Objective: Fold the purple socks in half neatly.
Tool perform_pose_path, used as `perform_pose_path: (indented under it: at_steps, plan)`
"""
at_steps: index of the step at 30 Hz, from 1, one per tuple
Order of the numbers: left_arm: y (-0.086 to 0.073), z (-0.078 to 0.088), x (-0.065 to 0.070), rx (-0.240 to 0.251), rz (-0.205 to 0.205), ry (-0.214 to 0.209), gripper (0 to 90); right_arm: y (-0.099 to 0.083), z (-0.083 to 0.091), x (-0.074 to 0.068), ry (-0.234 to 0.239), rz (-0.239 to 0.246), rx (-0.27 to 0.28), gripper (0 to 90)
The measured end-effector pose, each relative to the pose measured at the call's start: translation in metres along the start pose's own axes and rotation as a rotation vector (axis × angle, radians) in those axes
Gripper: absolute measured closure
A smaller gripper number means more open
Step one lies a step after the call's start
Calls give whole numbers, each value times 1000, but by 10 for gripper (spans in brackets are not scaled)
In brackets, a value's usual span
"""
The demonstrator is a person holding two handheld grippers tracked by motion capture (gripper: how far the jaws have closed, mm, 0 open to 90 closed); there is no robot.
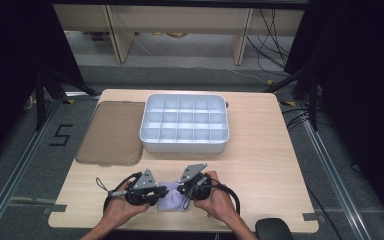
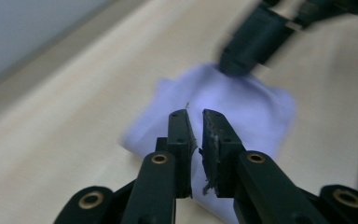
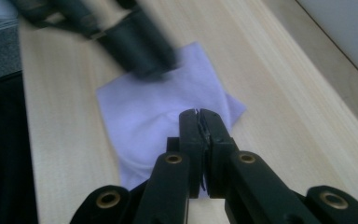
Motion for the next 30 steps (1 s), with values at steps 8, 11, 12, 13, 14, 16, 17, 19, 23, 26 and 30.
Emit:
perform_pose_path:
  at_steps: [8, 11, 12, 13, 14, 16, 17, 19, 23, 26, 30]
  plan:
    - [-7, -14, -23, -28, 26, 36, 842, -17, -7, 1, -10, 50, -52, 896]
    - [-8, -16, -21, -30, 15, 46, 844, -19, -7, 4, -8, 36, -57, 897]
    - [-8, -15, -22, -41, -7, 53, 845, -19, -7, 3, -9, 29, -57, 895]
    - [-8, -15, -23, -47, -19, 55, 845, -19, -6, 3, -8, 27, -55, 892]
    - [-7, -16, -21, -26, 1, 48, 843, -17, -6, 3, -5, 38, -41, 888]
    - [-6, -15, -20, -7, 21, 50, 836, -15, -2, 3, -17, -4, -48, 885]
    - [-4, -12, -18, -4, 15, 50, 835, -12, -3, 6, -23, 27, -7, 885]
    - [-2, -8, -14, 15, 15, 34, 835, -9, 0, 8, -38, 22, 20, 885]
    - [-4, 2, 1, 23, 2, 18, 826, -9, -1, 13, -50, 17, 19, 885]
    - [-11, 5, 12, -3, -24, 3, 818, -12, -4, 12, -42, 4, -7, 885]
    - [-19, 0, 21, -42, -45, -10, 817, -16, -5, 12, -43, 8, -37, 884]
Point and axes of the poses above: each handheld gripper's, and its own axes: z roughly backward along the jaws, y roughly out of its top, x roughly to its right, the point moved 5 cm from there along -z, roughly forward along the jaws, and after that the axes turned 10 degrees about -y, right-handed, at the moved point
